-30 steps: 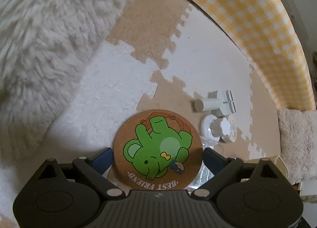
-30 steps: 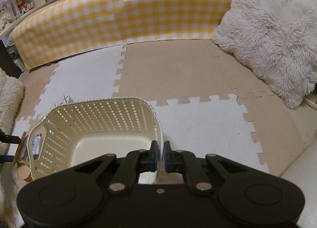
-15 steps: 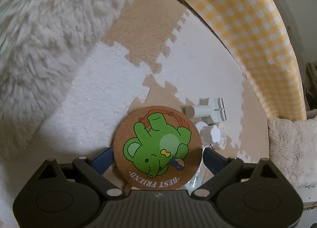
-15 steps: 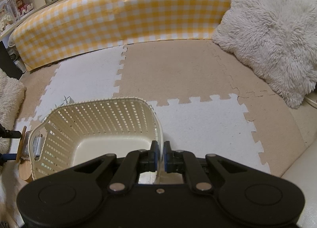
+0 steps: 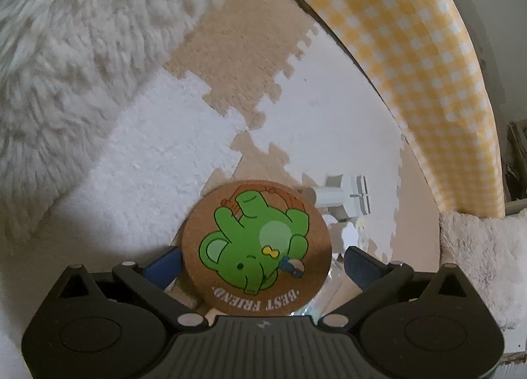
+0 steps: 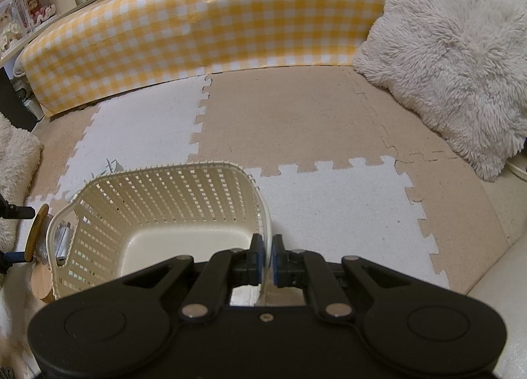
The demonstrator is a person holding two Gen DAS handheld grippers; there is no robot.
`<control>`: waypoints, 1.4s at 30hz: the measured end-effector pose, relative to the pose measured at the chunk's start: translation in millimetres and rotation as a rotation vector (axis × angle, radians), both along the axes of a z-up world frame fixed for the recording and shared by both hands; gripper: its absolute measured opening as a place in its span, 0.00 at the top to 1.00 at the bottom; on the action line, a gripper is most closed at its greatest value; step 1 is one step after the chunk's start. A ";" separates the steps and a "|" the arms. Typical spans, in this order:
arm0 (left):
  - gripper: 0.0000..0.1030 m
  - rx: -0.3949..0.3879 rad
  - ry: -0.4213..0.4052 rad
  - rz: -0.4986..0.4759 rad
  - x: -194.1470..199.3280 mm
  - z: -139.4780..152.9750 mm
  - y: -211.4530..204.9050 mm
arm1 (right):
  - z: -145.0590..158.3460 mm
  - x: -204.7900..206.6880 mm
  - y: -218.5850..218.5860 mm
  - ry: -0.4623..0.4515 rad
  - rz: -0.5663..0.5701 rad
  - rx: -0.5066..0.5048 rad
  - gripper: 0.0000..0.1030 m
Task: Organize rigid objects
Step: 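Lift the cork coaster off the mat with the left tool, then carry the coaster over the basket and open the left tool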
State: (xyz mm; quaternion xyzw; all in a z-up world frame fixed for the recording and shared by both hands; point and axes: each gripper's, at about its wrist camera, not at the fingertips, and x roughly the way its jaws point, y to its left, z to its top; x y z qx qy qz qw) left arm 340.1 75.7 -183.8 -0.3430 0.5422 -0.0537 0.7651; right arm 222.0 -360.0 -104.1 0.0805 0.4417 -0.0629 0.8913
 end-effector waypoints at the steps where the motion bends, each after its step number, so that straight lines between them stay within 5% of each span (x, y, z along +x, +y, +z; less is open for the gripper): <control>1: 0.00 0.007 0.000 0.001 1.3 0.1 -0.5 | 0.0 0.0 0.1 0.000 0.001 -0.001 0.94; 24: 0.05 0.126 -0.040 -0.030 4.1 12.8 -12.9 | 0.3 0.4 0.5 -0.001 0.003 -0.005 0.94; 32: 0.05 0.201 -0.166 -0.078 -0.7 47.4 -26.3 | 0.2 0.6 1.0 -0.003 0.008 -0.009 0.94; 42: 0.05 0.288 -0.435 -0.334 -27.8 98.9 -91.2 | 0.4 -0.1 1.1 -0.004 0.011 -0.012 0.94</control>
